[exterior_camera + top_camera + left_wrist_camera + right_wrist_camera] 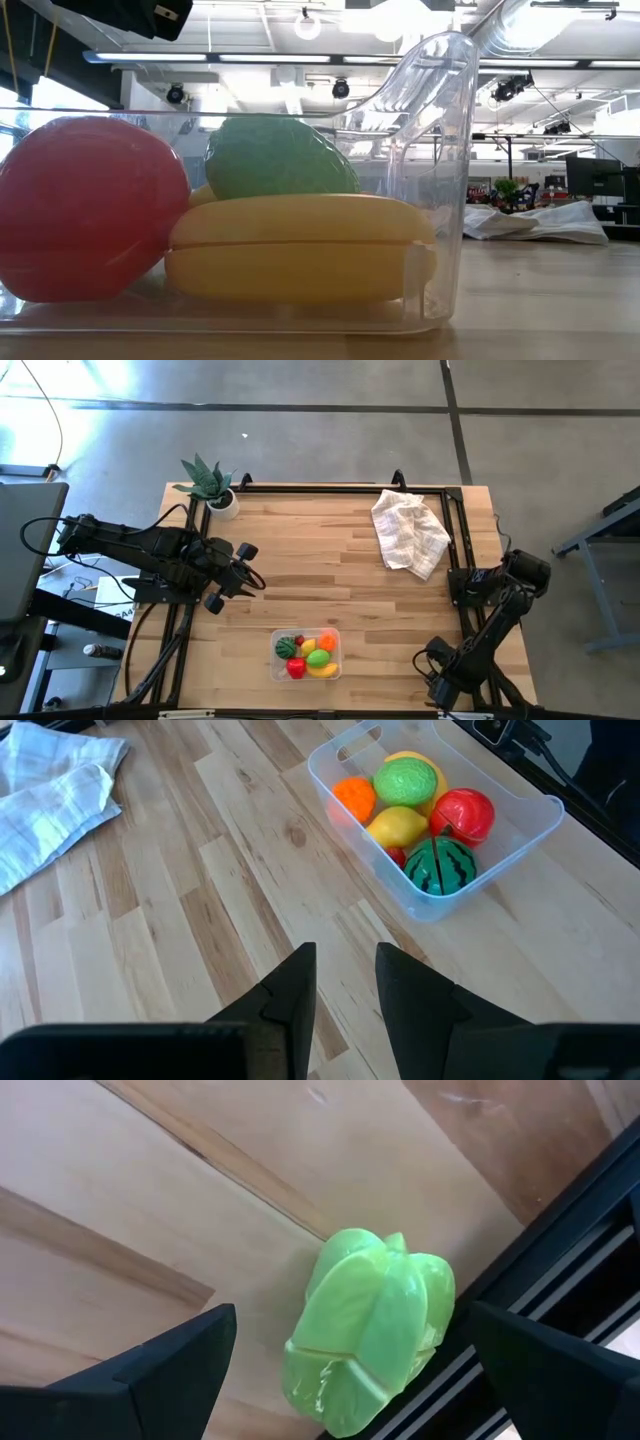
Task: Pick and placing Produce into tupperware
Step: Put the start fruit into the bin
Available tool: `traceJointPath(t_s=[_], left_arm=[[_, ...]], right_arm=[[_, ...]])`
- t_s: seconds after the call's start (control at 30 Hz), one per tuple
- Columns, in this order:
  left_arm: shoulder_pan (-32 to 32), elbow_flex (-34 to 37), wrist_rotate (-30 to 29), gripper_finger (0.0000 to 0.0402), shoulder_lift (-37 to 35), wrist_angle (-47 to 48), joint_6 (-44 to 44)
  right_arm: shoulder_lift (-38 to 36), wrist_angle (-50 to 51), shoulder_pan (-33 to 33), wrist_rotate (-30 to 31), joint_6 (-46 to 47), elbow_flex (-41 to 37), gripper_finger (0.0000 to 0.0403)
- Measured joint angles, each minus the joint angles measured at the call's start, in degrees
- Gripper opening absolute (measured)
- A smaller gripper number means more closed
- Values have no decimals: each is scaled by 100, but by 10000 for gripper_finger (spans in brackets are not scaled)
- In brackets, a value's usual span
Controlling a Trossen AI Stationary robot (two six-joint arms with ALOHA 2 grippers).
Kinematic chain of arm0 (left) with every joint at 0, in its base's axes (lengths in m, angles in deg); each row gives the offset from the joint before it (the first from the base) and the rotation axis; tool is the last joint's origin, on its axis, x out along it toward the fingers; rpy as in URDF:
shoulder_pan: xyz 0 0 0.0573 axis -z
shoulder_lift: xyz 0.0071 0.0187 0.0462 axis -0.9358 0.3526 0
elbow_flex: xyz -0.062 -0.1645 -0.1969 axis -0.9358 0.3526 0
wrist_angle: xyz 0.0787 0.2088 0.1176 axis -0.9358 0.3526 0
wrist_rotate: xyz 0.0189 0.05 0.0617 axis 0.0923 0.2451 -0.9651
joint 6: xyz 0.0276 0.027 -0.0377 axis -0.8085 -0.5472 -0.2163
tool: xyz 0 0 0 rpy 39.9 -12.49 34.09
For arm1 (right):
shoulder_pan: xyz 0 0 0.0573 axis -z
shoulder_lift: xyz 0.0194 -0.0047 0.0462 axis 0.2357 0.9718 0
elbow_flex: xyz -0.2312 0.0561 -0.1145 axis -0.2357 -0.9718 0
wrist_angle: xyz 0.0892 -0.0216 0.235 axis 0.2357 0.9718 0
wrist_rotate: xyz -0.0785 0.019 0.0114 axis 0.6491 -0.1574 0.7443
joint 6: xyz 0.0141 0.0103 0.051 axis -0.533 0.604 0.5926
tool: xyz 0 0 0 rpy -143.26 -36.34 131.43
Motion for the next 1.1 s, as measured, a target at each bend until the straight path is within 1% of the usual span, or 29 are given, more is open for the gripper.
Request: traceJointPath(t_s=[0.4,0.73,1.1], left_arm=[[1,0,0,95,0,0,1],[0,0,0,95,0,0,0],[1,0,0,95,0,0,0]], right_arm=[[0,7,0,0,128,0,390],[0,-45,0,-37,152,0,361],[-7,-284,2,-8,142,0,339]])
